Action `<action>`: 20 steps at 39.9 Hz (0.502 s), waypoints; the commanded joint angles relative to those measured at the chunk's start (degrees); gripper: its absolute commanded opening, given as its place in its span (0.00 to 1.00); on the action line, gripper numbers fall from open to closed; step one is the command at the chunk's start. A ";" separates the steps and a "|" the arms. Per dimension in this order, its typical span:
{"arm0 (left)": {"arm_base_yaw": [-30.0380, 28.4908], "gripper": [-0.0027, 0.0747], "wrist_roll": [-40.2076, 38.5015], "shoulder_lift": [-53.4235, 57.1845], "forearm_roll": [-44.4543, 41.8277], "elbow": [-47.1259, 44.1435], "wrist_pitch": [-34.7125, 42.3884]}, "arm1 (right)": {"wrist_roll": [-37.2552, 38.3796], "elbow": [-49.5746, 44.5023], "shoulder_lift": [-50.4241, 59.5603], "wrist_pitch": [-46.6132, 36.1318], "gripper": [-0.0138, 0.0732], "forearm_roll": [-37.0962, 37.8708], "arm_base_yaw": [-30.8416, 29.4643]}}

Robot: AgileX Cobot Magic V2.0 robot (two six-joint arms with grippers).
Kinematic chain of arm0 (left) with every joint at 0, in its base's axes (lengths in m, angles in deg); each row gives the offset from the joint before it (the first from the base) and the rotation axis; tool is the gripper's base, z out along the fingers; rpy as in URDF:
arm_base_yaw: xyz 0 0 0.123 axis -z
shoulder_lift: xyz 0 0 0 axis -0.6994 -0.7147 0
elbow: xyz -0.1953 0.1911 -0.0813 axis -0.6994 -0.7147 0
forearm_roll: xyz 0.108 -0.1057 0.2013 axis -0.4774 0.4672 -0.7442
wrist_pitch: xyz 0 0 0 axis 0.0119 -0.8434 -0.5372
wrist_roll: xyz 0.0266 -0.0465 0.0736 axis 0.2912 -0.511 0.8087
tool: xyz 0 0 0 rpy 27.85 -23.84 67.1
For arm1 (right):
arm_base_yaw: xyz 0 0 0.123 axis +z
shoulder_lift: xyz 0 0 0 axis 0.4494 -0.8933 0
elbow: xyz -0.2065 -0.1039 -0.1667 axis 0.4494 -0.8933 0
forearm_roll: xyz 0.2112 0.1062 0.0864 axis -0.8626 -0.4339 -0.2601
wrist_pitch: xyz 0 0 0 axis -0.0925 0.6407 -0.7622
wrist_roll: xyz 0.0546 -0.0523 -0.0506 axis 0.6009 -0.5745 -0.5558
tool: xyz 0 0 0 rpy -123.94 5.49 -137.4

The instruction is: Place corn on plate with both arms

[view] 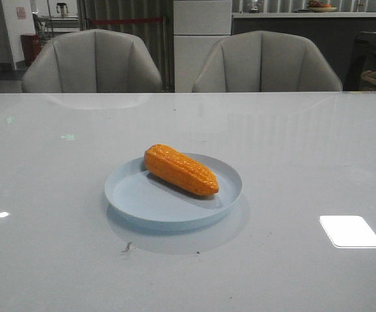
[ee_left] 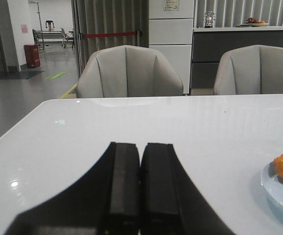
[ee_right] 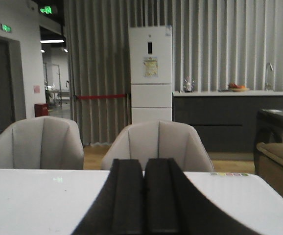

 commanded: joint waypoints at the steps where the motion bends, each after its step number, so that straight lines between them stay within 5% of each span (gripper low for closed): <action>1: 0.10 0.15 -0.73 0.86 0.28 -2.07 5.10 | 0.02 -2.54 -0.23 -13.49 0.22 0.98 -0.29; 10: 0.10 0.15 -0.73 0.86 0.28 -2.07 5.10 | 0.02 -5.05 -0.23 -11.69 0.22 0.13 -0.29; 20: 0.10 0.15 -0.73 0.86 0.28 -2.07 5.10 | -16.99 -5.32 -0.23 -4.10 0.22 -20.21 -0.29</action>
